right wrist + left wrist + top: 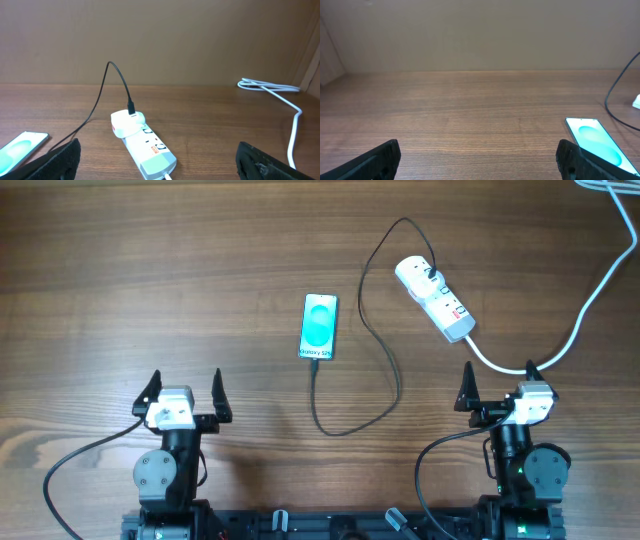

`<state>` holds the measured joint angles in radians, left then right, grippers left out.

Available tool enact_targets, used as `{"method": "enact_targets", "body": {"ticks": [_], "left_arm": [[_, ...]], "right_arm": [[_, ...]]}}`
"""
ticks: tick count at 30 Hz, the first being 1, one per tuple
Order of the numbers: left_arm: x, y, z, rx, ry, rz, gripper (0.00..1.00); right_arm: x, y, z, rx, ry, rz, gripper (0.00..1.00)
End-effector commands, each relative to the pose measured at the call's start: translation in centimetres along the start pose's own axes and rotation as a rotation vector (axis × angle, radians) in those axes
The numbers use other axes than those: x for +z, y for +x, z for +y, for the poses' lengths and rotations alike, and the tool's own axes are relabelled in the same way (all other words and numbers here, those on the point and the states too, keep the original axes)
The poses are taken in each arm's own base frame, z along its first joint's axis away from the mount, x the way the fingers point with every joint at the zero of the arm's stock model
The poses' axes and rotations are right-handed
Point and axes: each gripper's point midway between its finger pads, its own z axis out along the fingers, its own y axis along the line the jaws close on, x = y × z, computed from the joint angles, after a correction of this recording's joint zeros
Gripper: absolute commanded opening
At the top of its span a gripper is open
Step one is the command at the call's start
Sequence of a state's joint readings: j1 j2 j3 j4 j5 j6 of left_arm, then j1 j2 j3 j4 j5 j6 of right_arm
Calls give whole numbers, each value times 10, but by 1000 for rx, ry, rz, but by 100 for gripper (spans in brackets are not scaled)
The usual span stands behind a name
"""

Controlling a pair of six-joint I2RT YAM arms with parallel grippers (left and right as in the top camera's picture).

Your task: Plug charger to phone and switch on socket

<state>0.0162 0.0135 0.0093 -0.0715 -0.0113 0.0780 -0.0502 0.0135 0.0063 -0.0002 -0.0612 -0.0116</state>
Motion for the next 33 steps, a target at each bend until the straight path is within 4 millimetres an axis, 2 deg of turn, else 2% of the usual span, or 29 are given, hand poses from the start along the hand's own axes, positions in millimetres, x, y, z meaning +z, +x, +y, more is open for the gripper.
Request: {"method": "enact_targets", "body": {"ticks": [1, 16, 33], "left_arm": [[-1, 0, 13, -41, -70, -7, 100], [0, 1, 5, -41, -22, -1, 100], [0, 0, 4, -38, -19, -5, 100]], "right_arm": [[0, -2, -1, 12, 7, -8, 100], [0, -2, -1, 11, 7, -8, 100], [0, -2, -1, 12, 7, -8, 100]]}}
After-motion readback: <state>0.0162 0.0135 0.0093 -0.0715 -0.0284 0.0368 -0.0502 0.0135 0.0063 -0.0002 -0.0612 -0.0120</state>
